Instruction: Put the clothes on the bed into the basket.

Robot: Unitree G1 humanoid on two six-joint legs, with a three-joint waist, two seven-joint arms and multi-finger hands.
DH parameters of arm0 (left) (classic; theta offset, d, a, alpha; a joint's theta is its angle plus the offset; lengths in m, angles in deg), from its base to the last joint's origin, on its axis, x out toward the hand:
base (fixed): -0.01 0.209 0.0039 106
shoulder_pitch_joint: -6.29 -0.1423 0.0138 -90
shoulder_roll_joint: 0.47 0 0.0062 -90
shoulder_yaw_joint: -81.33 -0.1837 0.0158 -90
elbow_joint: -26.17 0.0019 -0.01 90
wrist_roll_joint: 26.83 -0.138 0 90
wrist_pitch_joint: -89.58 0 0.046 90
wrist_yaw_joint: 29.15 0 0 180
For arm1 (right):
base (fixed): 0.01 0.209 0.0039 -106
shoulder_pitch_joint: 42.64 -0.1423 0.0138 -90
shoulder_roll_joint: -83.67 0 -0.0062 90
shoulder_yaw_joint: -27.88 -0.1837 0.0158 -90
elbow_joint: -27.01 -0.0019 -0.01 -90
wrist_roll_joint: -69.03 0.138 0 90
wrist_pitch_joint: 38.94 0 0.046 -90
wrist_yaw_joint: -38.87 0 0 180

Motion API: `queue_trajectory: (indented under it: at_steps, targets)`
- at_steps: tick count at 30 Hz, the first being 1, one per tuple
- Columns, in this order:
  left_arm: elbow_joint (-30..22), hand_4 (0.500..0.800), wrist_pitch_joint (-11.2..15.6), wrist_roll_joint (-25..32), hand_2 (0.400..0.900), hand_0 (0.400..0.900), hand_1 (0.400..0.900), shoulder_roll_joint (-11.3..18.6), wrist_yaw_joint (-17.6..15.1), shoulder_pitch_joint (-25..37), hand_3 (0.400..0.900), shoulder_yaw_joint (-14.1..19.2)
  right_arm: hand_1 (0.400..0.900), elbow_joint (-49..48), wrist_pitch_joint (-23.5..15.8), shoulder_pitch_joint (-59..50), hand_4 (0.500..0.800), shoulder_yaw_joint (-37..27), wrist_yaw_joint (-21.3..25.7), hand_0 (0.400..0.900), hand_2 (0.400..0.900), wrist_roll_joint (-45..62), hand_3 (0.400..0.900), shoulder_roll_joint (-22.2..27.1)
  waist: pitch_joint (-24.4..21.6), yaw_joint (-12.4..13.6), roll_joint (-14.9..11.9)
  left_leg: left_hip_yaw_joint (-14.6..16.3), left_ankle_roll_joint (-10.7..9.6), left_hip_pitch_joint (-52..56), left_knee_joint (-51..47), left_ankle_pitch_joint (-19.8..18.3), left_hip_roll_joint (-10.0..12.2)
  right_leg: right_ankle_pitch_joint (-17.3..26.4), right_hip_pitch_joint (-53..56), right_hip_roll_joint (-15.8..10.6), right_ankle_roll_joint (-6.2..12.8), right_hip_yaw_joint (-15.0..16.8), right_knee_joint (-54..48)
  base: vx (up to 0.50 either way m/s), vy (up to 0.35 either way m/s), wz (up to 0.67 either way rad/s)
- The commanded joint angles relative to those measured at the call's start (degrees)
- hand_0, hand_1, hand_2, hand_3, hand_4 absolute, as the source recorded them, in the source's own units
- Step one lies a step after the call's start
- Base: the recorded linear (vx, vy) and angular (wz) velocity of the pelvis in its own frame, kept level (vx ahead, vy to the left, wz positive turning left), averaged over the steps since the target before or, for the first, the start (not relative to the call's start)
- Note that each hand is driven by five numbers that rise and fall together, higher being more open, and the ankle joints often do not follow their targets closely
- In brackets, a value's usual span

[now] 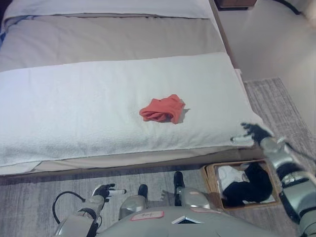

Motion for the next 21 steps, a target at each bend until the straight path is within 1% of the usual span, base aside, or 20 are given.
queue_trajectory:
  at_steps: [1, 4, 9, 15, 21]
  targets:
    - [2.71, 0.8, 0.55, 0.47, 0.9, 0.9, 0.9, 1.28, -0.99, 2.06, 0.9, -2.58, 0.9, -1.52, -4.06, -12.79, 0.8, 4.4, 2.81, 0.9, 0.9, -1.15, 0.9, 0.1, 3.25, 2.41, -0.55, 1.84, -1.59, -3.4, -0.86, 0.88, 1.34, -5.03, 0.54, -3.02, 3.25, 0.68, 2.71, -0.09, 0.016, 0.03]
    - [2.51, 0.8, 0.91, 1.93, 0.9, 0.9, 0.9, 0.92, -1.57, 2.76, 0.9, -3.94, 0.9, 2.32, -4.0, -21.3, 0.8, 7.28, 4.56, 0.9, 0.9, -0.77, 0.9, -1.66, 5.2, 3.41, 0.11, 1.48, -1.47, -5.51, -0.28, 1.39, 0.52, -4.78, -1.31, -3.38, 3.13, 0.84, 3.34, -0.07, 0.008, 0.07]
    - [1.16, 0.8, 1.56, 3.52, 0.9, 0.9, 0.9, 2.0, -1.95, 3.09, 0.9, -5.58, 0.9, 9.5, -3.23, -31.93, 0.8, 12.33, 5.17, 0.9, 0.9, -2.15, 0.9, -4.19, 7.92, 5.48, 1.94, 0.5, -1.65, -9.02, 0.68, 2.56, -0.8, -4.41, -3.62, -4.01, 2.97, 0.58, 3.91, -0.05, -0.013, 0.18]
    - [-1.03, 0.8, 2.03, 4.37, 0.9, 0.9, 0.9, 2.21, -1.87, 2.82, 0.9, -8.26, 0.9, 14.37, -2.37, -36.74, 0.8, 14.46, 6.41, 0.9, 0.9, -4.84, 0.9, -6.51, 9.81, 7.65, 4.52, -1.14, -1.85, -11.38, 0.83, 3.63, -1.79, -4.57, -4.89, -4.46, 2.82, -0.51, 4.16, -0.01, -0.027, 0.19]
    - [-3.28, 0.8, 2.47, 4.62, 0.9, 0.9, 0.9, 2.2, -2.27, 2.46, 0.9, -10.09, 0.9, 16.16, -2.1, -39.44, 0.8, 15.07, 7.3, 0.9, 0.9, -5.49, 0.9, -6.5, 11.95, 9.41, 7.16, -2.21, -1.92, -13.73, 1.3, 4.44, -2.57, -4.89, -6.69, -4.99, 2.81, -1.15, 5.04, -0.02, -0.021, 0.15]
